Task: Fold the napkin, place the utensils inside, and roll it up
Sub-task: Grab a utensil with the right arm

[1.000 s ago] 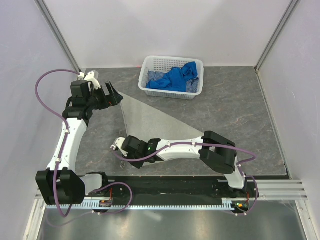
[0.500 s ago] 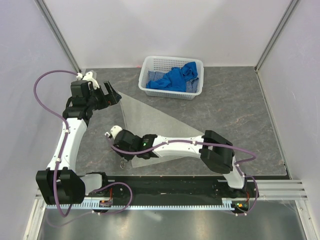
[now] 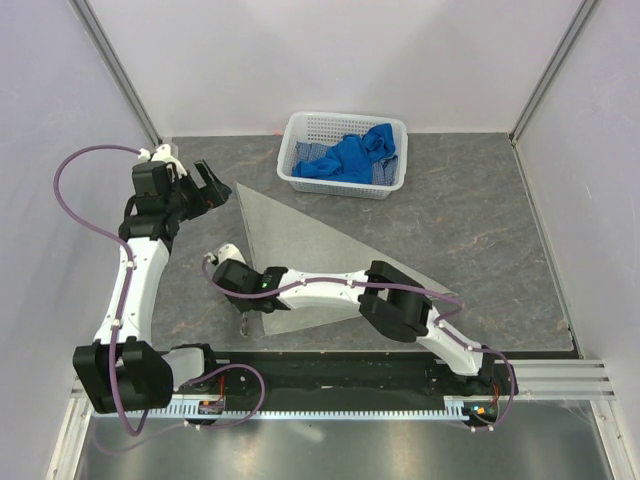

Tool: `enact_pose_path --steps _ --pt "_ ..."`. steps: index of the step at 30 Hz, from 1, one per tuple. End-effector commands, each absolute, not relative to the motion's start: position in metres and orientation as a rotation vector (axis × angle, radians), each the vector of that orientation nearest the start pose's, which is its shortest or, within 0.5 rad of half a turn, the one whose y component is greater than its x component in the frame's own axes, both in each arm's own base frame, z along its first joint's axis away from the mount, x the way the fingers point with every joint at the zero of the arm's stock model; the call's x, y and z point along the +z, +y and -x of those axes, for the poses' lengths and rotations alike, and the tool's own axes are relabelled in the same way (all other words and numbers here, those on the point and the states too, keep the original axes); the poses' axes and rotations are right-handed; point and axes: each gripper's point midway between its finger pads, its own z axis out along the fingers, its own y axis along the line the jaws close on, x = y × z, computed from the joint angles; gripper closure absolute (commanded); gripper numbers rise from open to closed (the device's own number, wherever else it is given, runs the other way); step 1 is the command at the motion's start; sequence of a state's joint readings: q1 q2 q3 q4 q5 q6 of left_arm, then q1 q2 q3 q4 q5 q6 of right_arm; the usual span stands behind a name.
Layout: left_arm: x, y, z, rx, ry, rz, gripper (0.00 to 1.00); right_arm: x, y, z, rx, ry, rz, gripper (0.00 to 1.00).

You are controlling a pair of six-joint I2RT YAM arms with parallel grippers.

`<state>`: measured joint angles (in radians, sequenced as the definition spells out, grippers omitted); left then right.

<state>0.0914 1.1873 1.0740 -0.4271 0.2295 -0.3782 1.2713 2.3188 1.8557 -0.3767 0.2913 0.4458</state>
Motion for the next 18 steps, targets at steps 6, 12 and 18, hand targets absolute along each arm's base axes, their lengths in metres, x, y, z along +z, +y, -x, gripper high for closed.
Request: enact_pose_path --steps 6,12,18 --pt "0.256 -0.021 -0.360 -0.454 2.037 0.371 0.00 0.024 0.547 -0.218 0.355 2.293 0.793 0.58" --pt "0.258 -0.019 -0.358 -0.452 2.025 0.372 0.00 0.001 0.539 -0.217 0.288 2.321 0.838 0.76" --pt "0.259 -0.018 -0.357 -0.453 2.022 0.370 0.00 -0.011 0.528 -0.220 0.223 2.328 0.882 0.95"
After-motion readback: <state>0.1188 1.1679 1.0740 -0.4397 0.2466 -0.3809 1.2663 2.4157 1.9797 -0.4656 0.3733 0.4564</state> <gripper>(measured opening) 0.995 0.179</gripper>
